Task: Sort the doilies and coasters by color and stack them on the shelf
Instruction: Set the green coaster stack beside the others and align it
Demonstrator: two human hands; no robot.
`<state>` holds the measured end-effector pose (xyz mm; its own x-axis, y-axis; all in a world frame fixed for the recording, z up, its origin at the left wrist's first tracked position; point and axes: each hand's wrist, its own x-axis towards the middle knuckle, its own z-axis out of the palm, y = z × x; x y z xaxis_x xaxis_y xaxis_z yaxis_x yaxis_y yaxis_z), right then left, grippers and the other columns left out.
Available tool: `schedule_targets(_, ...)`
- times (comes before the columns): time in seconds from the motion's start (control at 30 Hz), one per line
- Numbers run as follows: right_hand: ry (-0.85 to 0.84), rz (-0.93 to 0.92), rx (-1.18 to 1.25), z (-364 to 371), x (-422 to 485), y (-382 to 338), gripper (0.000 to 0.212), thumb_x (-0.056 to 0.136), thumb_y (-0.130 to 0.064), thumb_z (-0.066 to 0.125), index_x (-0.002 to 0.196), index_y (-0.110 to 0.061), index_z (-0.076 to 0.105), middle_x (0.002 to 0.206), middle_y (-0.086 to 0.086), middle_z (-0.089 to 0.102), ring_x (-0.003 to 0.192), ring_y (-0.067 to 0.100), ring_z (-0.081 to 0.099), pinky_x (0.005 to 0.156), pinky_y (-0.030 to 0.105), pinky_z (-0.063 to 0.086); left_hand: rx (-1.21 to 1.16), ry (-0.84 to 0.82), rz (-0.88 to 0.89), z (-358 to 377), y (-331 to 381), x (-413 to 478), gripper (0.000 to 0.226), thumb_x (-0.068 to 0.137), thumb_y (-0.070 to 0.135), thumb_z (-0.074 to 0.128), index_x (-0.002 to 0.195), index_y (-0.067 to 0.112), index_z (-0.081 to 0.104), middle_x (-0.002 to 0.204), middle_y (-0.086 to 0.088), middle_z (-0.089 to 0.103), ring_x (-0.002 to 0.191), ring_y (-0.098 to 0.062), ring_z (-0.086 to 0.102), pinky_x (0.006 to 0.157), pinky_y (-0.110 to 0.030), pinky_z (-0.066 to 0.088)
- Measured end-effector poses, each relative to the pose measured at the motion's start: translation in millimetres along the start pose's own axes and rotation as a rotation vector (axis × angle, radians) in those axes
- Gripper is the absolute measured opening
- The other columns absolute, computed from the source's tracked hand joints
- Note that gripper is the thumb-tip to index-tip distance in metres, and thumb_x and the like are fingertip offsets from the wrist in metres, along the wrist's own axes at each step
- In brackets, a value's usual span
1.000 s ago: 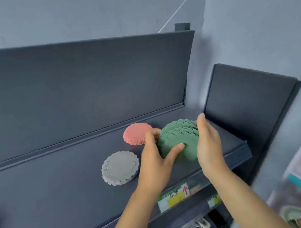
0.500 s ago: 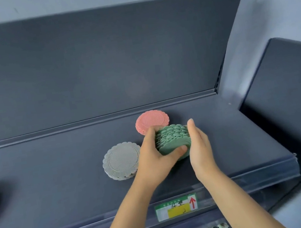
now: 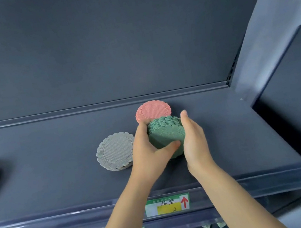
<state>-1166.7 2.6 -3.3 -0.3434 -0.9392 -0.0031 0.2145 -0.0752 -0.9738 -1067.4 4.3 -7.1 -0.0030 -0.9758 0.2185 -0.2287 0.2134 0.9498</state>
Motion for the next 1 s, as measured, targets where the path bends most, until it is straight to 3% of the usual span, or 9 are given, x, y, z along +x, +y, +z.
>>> schedule_targets(0.1, 0.005, -0.044, 0.034, 2.1, 0.8, 2.6, 0.038, 0.101, -0.031, 0.04, 0.077, -0.01, 0.061, 0.071, -0.003, 0.065, 0.068, 0.008, 0.061, 0.06, 0.016, 0.048, 0.016, 0.025, 0.051, 1.5, 4.4, 0.5, 0.053, 0.063, 0.004, 0.083, 0.092, 0.031, 0.049, 0.09, 0.01, 0.062, 0.079, 0.002, 0.058, 0.071, -0.01, 0.044)
schedule_targets(0.17, -0.01, -0.068, 0.02, -1.4, -0.2, 3.5, 0.04, 0.101, -0.03, 0.039, 0.076, -0.009, 0.061, 0.07, -0.003, 0.064, 0.068, 0.007, 0.061, 0.06, 0.015, 0.047, 0.028, 0.027, 0.062, 1.3, 1.4, -1.7, 0.054, 0.062, 0.007, 0.085, 0.093, 0.032, 0.049, 0.106, 0.009, 0.059, 0.096, 0.004, 0.055, 0.08, -0.011, 0.043)
schedule_targets(0.27, 0.002, -0.132, -0.053, -9.4, 0.0, 4.5, 0.043, 0.101, -0.032, 0.037, 0.08, -0.006, 0.063, 0.072, -0.001, 0.066, 0.068, 0.005, 0.062, 0.061, 0.013, 0.047, 0.067, 0.065, 0.062, 1.4, -3.8, -8.6, 0.053, 0.061, 0.015, 0.088, 0.093, 0.033, 0.05, 0.133, 0.011, 0.038, 0.127, 0.005, 0.034, 0.094, -0.001, 0.029)
schedule_targets(0.43, -0.048, -0.104, -0.097, -4.2, 0.6, 3.4, 0.047, 0.102, -0.032, 0.035, 0.084, 0.001, 0.064, 0.075, 0.004, 0.069, 0.069, 0.009, 0.065, 0.06, 0.017, 0.051, -0.092, 0.104, -0.012, 7.9, 1.2, -15.8, 0.061, 0.062, 0.006, 0.085, 0.103, 0.032, 0.048, 0.104, 0.01, 0.061, 0.091, 0.002, 0.06, 0.075, -0.01, 0.046)
schedule_targets(0.6, 0.007, -0.095, -0.047, 5.6, -3.3, 2.8, 0.044, 0.101, -0.036, 0.037, 0.075, -0.009, 0.06, 0.075, 0.004, 0.065, 0.07, 0.012, 0.062, 0.064, 0.023, 0.05, -0.105, 0.048, -0.021, 7.9, 4.6, -11.9, 0.037, 0.058, 0.012, 0.074, 0.088, 0.022, 0.056, 0.085, 0.004, 0.067, 0.072, -0.007, 0.061, 0.067, -0.026, 0.052)
schedule_targets(0.73, 0.013, -0.101, -0.023, 4.0, -1.7, -4.0, 0.042, 0.101, -0.038, 0.035, 0.076, -0.012, 0.058, 0.075, 0.0, 0.064, 0.07, 0.009, 0.061, 0.064, 0.019, 0.049, -0.092, -0.05, 0.021, -0.2, 7.8, -1.1, 0.037, 0.062, -0.003, 0.075, 0.086, 0.02, 0.057, 0.077, 0.006, 0.067, 0.069, -0.008, 0.062, 0.066, -0.032, 0.053)
schedule_targets(0.87, 0.02, -0.045, -0.058, 2.3, -2.9, 3.3, 0.041, 0.099, -0.041, 0.038, 0.075, -0.015, 0.06, 0.078, 0.0, 0.065, 0.079, 0.016, 0.061, 0.075, 0.031, 0.047, 0.017, -0.092, 0.001, -4.6, -2.8, 4.3, 0.046, 0.057, 0.008, 0.082, 0.092, 0.025, 0.055, 0.086, 0.005, 0.068, 0.08, -0.014, 0.066, 0.075, -0.042, 0.056)
schedule_targets(0.9, 0.019, -0.042, -0.054, 1.5, -2.8, 3.9, 0.043, 0.099, -0.042, 0.04, 0.075, -0.013, 0.061, 0.078, 0.002, 0.065, 0.079, 0.016, 0.06, 0.074, 0.031, 0.046, 0.03, -0.098, 0.009, -6.2, -4.7, 5.1, 0.049, 0.059, 0.009, 0.083, 0.093, 0.026, 0.054, 0.09, 0.005, 0.067, 0.083, -0.012, 0.065, 0.077, -0.04, 0.055)
schedule_targets(1.0, 0.011, -0.055, -0.049, -0.5, 0.2, 2.6, 0.055, 0.097, -0.046, 0.043, 0.088, 0.007, 0.057, 0.084, 0.023, 0.062, 0.078, 0.016, 0.056, 0.073, 0.032, 0.044, 0.079, -0.073, 0.056, -10.5, -4.5, 4.0, 0.053, 0.065, 0.009, 0.082, 0.1, 0.031, 0.048, 0.097, 0.016, 0.058, 0.086, 0.013, 0.053, 0.073, -0.005, 0.04)
